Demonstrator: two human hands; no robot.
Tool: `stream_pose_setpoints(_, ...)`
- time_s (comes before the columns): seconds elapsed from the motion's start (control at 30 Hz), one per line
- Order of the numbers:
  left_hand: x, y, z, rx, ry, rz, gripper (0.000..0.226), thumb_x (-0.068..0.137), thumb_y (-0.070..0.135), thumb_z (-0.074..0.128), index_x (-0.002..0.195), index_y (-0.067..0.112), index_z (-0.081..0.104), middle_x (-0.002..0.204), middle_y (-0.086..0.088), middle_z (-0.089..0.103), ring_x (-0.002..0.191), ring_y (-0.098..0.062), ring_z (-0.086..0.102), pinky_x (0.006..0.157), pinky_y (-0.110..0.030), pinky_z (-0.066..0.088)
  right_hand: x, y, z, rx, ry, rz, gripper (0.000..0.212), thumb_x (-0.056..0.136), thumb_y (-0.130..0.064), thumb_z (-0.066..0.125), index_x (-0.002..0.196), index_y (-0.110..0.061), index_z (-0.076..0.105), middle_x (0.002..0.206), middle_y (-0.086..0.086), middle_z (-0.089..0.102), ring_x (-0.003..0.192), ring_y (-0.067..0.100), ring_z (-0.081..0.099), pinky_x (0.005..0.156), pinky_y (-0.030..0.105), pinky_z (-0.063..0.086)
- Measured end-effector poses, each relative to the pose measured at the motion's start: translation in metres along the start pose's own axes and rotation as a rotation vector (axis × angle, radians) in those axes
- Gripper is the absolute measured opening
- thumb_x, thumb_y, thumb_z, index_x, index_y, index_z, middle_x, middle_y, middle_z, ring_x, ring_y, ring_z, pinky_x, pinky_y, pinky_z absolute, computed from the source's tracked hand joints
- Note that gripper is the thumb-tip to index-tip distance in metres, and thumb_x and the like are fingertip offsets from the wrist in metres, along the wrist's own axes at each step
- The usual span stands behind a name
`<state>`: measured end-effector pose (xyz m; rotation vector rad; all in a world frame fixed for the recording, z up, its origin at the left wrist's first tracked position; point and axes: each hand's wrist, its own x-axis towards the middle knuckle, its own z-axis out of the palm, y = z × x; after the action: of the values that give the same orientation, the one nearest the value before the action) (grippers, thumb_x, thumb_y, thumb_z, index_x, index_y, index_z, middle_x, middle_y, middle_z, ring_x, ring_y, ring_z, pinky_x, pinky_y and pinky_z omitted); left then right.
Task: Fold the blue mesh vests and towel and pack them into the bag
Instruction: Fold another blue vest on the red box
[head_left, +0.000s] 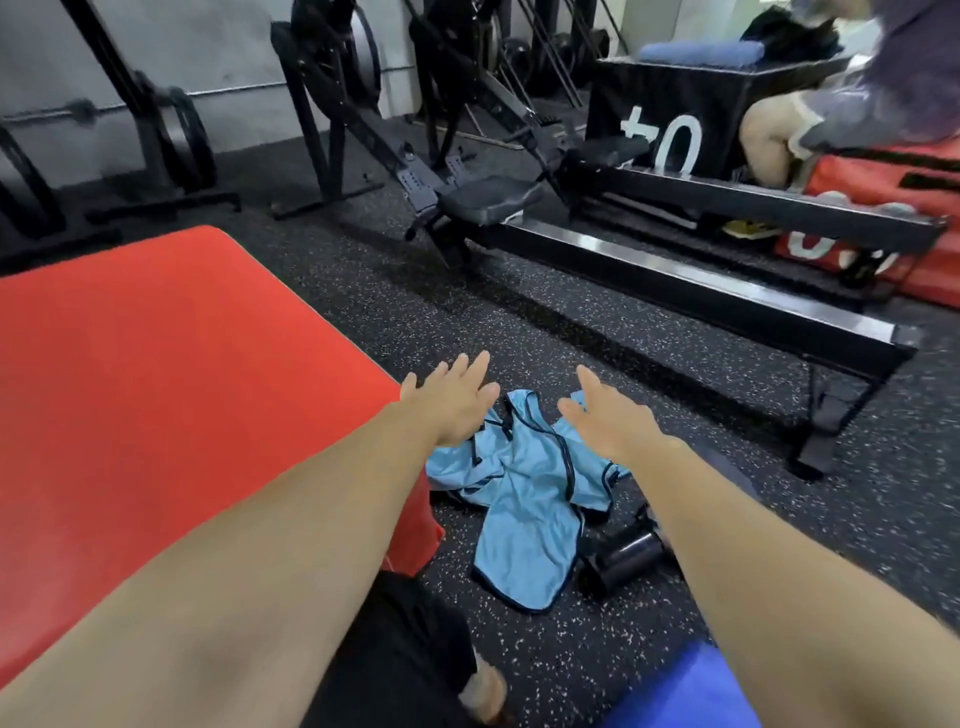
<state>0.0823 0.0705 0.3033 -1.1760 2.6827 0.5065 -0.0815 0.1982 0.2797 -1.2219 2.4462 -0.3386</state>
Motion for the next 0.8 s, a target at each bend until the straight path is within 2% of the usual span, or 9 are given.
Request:
stream_pose_setpoints(0.3, 0.072, 0.02, 0.05, 0.032, -0.118, 0.052, 0.058, 0.105, 0.045, 0.016, 0.157, 0.03, -0.004, 0.165, 0.004, -0.001, 0.151, -0.021, 0.005, 0.119, -0.054, 0.004, 0.05, 0.063, 0.034, 0.03, -0.058, 0.123, 0.061, 0.103, -0.043, 0.03, 0.155, -0.022, 0.007, 0.148, 0.011, 0.043, 0.131, 0.032, 0.044, 0.109, 0.05, 0.031)
stream_pose_setpoints(0.43, 0.113, 0.021, 0.079, 0.018, -0.173, 0.059, 0.058, 0.105, 0.044, 0.018, 0.157, 0.031, -0.002, 0.165, 0.005, 0.0, 0.151, -0.02, 0.007, 0.12, -0.053, 0.005, 0.079, 0.09, 0.063, -0.01, -0.124, 0.181, 0.058, 0.103, -0.043, 0.032, 0.152, -0.016, 0.017, 0.144, 0.012, 0.046, 0.127, 0.031, 0.048, 0.1, 0.045, 0.035)
stream_pose_setpoints(0.53, 0.148, 0.019, 0.102, 0.026, -0.214, 0.083, 0.058, 0.105, 0.046, 0.019, 0.157, 0.03, -0.002, 0.165, 0.003, 0.0, 0.151, -0.019, 0.005, 0.12, -0.052, 0.004, 0.104, 0.108, 0.097, -0.007, -0.212, 0.259, 0.049, 0.103, -0.041, 0.031, 0.142, -0.012, 0.033, 0.142, 0.012, 0.047, 0.128, 0.031, 0.048, 0.102, 0.045, 0.032)
stream_pose_setpoints(0.63, 0.181, 0.014, 0.124, 0.036, -0.26, 0.115, 0.059, 0.105, 0.045, 0.019, 0.157, 0.03, -0.004, 0.165, 0.003, -0.001, 0.152, -0.019, 0.004, 0.12, -0.051, 0.003, 0.134, 0.12, 0.136, 0.02, -0.277, 0.309, 0.036, 0.102, -0.038, 0.033, 0.122, -0.01, 0.043, 0.133, 0.015, 0.051, 0.119, 0.033, 0.051, 0.097, 0.045, 0.034)
stream_pose_setpoints(0.8, 0.225, -0.001, 0.163, 0.08, -0.309, 0.146, 0.059, 0.105, 0.045, 0.018, 0.156, 0.03, -0.006, 0.165, 0.003, -0.004, 0.152, -0.019, 0.002, 0.119, -0.05, 0.002, 0.184, 0.126, 0.189, 0.009, -0.301, 0.301, 0.038, 0.102, -0.039, 0.033, 0.125, -0.01, 0.043, 0.134, 0.015, 0.049, 0.123, 0.034, 0.046, 0.098, 0.045, 0.037)
